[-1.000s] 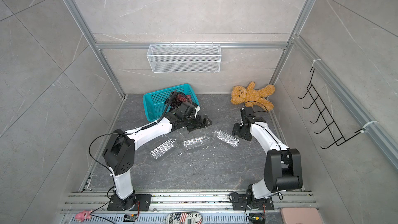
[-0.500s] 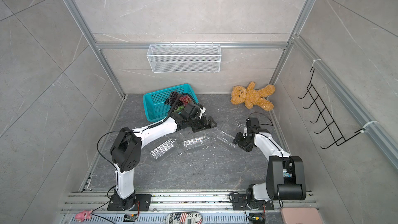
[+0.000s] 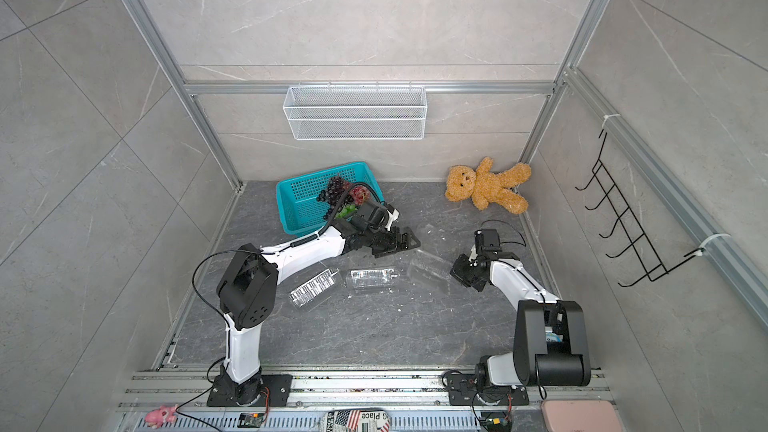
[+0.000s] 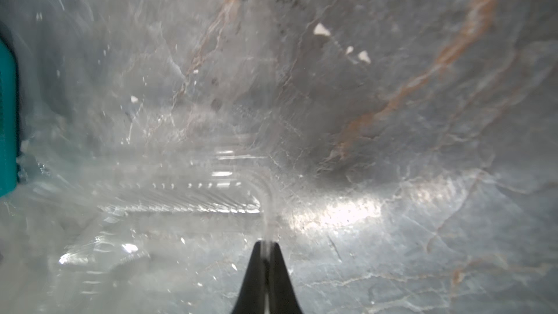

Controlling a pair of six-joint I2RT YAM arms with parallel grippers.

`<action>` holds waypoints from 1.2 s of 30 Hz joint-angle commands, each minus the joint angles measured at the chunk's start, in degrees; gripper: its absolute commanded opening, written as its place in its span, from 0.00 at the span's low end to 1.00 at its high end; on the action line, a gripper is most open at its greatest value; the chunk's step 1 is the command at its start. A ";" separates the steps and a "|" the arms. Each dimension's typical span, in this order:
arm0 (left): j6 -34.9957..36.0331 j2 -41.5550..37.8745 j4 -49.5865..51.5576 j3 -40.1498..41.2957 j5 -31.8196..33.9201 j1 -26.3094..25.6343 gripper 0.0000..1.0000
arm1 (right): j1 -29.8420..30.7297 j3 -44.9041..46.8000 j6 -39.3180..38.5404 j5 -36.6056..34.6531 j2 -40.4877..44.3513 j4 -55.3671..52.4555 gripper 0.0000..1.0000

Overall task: Pack grapes into containers
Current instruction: Pick up the packing box from the center of the board, then place the packing box at the center of the board.

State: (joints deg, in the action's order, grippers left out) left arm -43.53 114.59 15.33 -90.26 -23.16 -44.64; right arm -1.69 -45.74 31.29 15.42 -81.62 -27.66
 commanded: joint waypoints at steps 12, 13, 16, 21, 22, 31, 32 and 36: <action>7.14 -3.27 10.09 -10.02 3.60 1.96 1.00 | -0.15 -15.00 -12.29 -22.43 -5.89 3.41 0.00; 7.12 -3.36 10.31 -9.94 3.61 2.22 1.00 | -0.15 -14.83 -13.11 -23.32 -6.59 5.73 0.00; 6.99 -3.39 10.36 -9.68 3.68 3.03 1.00 | -0.15 -13.98 -14.97 -25.20 -8.75 12.73 0.00; 6.51 -3.13 9.81 -9.98 3.40 3.57 1.00 | 0.03 -13.35 -17.32 -26.76 -11.75 20.94 0.00; 6.67 -2.98 9.97 -10.26 3.23 3.57 1.00 | 0.18 -14.53 -18.09 -27.59 -13.20 20.41 0.00; 7.28 -1.53 11.50 -11.79 2.77 4.03 1.00 | 0.45 -23.99 -19.92 -31.91 -22.89 16.59 0.09; 7.48 -1.63 11.67 -11.74 2.78 4.01 1.00 | 0.38 -25.89 -19.58 -32.47 -24.20 14.20 0.09; 7.77 -2.00 11.83 -11.02 3.03 4.04 1.00 | 0.42 -27.47 -19.00 -33.13 -26.49 11.97 0.23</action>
State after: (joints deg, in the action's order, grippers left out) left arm -37.30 114.04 25.85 -99.94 -19.57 -40.84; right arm -1.56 -71.46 12.21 -15.53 -106.32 -11.16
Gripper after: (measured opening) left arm 0.999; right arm 0.191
